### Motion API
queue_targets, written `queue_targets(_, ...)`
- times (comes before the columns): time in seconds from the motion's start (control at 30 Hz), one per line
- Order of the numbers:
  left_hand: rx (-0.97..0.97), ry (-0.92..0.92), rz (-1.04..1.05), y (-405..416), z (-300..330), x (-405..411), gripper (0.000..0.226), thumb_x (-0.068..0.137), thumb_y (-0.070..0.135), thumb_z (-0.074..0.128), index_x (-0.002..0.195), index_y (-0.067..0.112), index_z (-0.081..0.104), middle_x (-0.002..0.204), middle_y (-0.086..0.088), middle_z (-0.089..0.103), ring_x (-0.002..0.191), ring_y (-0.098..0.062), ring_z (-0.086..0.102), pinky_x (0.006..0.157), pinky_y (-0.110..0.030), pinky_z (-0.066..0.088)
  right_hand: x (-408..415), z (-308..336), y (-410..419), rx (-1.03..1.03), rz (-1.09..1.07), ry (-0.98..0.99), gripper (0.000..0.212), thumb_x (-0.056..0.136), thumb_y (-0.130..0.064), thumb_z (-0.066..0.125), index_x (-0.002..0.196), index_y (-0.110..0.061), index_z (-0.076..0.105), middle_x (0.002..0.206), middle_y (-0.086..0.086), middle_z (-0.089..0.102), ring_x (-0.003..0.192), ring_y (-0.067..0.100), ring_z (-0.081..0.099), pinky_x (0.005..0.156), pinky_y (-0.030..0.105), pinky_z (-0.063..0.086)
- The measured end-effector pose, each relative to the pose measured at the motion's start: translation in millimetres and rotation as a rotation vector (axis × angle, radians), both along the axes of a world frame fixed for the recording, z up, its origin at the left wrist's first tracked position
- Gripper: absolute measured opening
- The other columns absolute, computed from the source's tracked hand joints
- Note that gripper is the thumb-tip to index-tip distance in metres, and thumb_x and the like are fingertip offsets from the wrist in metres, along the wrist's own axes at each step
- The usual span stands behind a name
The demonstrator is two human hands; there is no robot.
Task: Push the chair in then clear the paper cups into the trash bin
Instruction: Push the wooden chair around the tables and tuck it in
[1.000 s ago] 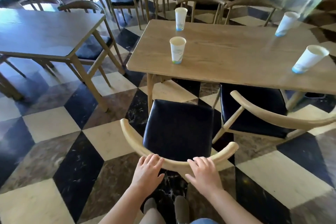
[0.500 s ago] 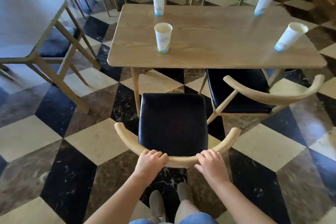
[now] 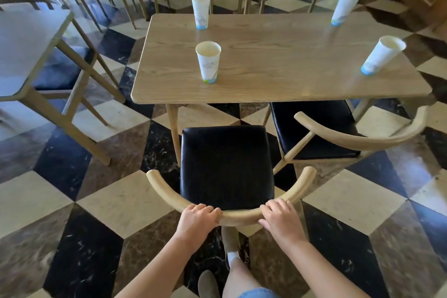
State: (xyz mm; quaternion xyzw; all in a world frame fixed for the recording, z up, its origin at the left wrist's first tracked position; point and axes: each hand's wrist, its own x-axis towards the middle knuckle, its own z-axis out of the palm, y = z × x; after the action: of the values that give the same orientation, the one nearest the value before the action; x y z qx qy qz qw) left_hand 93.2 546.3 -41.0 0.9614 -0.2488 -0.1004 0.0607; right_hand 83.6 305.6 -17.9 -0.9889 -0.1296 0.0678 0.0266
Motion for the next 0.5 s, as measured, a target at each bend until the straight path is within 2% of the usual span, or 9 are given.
queue_targets(0.17, 0.040, -0.006, 0.034, -2.6, 5.7, 43.5, 0.024, 0.061, 0.030, 0.083, 0.080, 0.025, 0.069, 0.067, 0.009, 0.068, 0.064, -0.011, 0.065, 0.057, -0.028, 0.056, 43.6, 3.2, 2.1, -0.001, 0.013, -0.012, 0.040, 0.048, -0.033, 0.091, 0.074, -0.014, 0.068, 0.068, 0.005, 0.065, 0.067, 0.025, 0.063, 0.059, 0.041, 0.055)
queue_targets(0.3, 0.011, -0.012, 0.097, 4.9, 6.3, 83.3, 0.023, 0.060, 0.025, 0.083, 0.079, 0.023, 0.069, 0.067, 0.009, 0.068, 0.066, -0.012, 0.066, 0.058, -0.029, 0.056, 84.1, -0.4, 12.7, 0.012, 0.005, -0.023, 0.040, 0.047, -0.033, 0.092, 0.072, -0.013, 0.067, 0.066, 0.006, 0.064, 0.065, 0.026, 0.062, 0.058, 0.043, 0.055)
queue_targets(0.5, -0.013, -0.024, 0.117, 9.8, 10.0, 140.1, 0.020, 0.062, 0.022, 0.081, 0.076, 0.022, 0.067, 0.065, 0.009, 0.065, 0.065, -0.013, 0.065, 0.057, -0.029, 0.055, 139.5, 3.8, 21.8, 0.026, -0.021, -0.012, 0.041, 0.044, -0.030, 0.093, 0.069, -0.013, 0.066, 0.064, 0.005, 0.062, 0.064, 0.027, 0.063, 0.061, 0.050, 0.055)
